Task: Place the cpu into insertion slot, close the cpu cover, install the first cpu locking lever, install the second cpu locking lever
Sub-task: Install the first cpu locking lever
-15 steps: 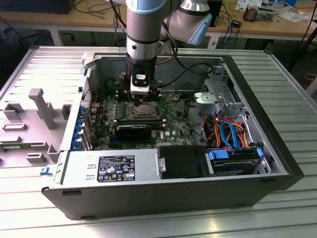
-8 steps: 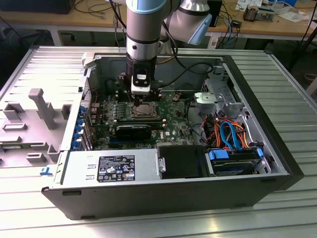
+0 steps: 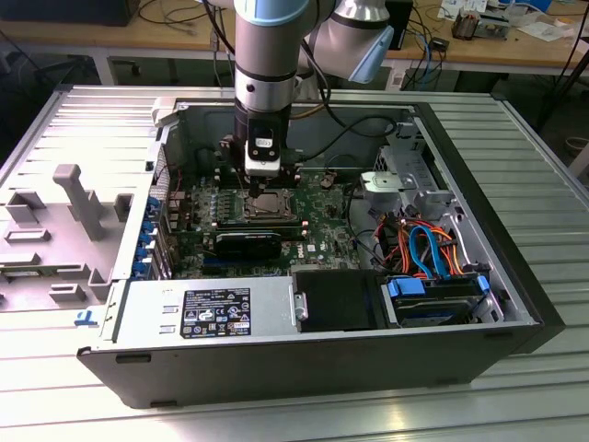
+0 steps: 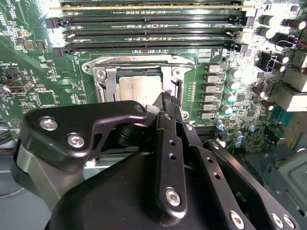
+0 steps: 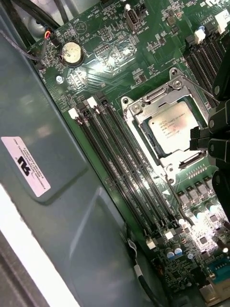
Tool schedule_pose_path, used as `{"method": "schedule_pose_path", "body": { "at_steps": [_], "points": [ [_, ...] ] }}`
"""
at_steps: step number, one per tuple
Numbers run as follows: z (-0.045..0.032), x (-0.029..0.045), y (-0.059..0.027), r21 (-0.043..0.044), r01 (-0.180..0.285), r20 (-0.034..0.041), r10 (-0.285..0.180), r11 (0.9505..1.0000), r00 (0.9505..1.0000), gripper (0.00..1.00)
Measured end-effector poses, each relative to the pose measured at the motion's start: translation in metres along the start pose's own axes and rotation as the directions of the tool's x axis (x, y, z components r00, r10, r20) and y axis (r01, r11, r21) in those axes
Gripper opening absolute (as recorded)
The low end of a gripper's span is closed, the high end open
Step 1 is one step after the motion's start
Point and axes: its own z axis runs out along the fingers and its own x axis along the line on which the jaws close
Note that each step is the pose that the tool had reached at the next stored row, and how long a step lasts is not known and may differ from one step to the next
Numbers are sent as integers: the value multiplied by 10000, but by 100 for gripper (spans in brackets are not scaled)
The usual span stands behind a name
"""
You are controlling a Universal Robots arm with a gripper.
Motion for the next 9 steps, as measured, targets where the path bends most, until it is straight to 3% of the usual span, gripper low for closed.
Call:
{"method": "schedule_pose_path", "body": {
  "at_steps": [9],
  "points": [
    [0,0,0,21,318,3,-318,9995,9995,11]
  ]
}}
